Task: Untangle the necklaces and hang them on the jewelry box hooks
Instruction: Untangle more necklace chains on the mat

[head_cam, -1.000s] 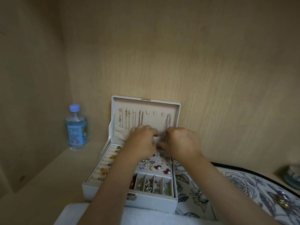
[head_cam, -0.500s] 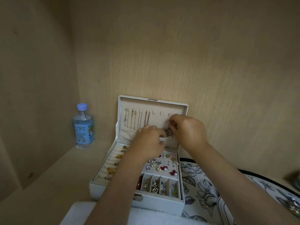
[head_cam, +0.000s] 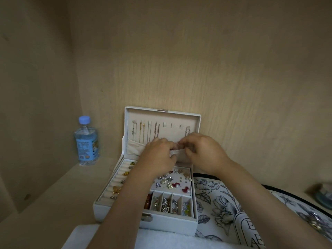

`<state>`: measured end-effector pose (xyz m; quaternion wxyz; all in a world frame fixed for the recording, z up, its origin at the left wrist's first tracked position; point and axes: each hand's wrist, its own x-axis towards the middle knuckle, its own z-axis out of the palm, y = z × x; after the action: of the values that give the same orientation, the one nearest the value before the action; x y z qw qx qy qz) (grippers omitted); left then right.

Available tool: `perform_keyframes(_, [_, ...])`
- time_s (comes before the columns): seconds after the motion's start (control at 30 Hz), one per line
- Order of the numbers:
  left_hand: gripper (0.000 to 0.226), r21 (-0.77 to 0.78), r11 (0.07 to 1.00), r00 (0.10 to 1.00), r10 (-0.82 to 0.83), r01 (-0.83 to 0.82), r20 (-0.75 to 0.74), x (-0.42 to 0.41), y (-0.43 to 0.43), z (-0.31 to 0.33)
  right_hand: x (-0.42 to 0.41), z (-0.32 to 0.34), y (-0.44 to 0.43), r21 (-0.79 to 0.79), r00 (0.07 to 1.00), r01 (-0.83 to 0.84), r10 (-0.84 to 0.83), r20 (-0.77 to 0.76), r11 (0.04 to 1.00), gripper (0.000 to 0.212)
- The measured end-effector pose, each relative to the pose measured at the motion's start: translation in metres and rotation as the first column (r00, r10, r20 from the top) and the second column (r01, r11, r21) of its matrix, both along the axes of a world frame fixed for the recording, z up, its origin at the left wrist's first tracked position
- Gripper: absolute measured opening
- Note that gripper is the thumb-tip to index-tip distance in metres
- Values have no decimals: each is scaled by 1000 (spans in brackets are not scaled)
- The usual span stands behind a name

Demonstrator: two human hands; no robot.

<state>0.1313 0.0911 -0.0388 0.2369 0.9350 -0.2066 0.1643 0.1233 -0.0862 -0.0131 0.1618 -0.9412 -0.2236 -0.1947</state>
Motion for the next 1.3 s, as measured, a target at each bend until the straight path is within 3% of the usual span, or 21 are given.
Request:
perform_keyframes(0.27, [31, -36, 995, 994, -91, 93, 55, -19, -28, 10, -35, -10, -46, 99, 993, 62, -52, -103, 993, 31])
perform_keyframes(0.53, [26, -101, 941, 935, -334, 323, -121, -63, -121, -6, -100, -28, -173, -65, 868, 414, -415, -274, 908, 33])
perform_keyframes(0.67, [24, -129, 919, 891, -392, 372, -227, -76, -177, -25, -131, -45, -222, -140, 804, 499, -517, -293, 855, 32])
perform_keyframes(0.8, [31, -35, 902, 870, -425, 431, -249, -93, -222, -48, -153, -69, -251, -221, 763, 535, -579, -288, 815, 28])
perform_keyframes(0.9, [40, 46, 887, 864, -433, 459, -255, -101, -243, -60, -159, -87, -254, -174, 758, 533, -558, -337, 828, 31])
perform_keyframes(1.0, [47, 118, 885, 880, -417, 450, -228, -102, -247, -70, -154, -96, -250, -115, 811, 477, -487, -325, 871, 40])
perform_keyframes(1.17, [47, 106, 908, 908, -387, 406, -162, -102, -229, -75, -145, -94, -224, 41, 886, 325, -289, -362, 945, 44])
perform_keyframes(1.3, [48, 37, 940, 932, -329, 338, -155, -98, -196, -77, -136, -96, -192, 293, 889, 280, -131, -439, 914, 47])
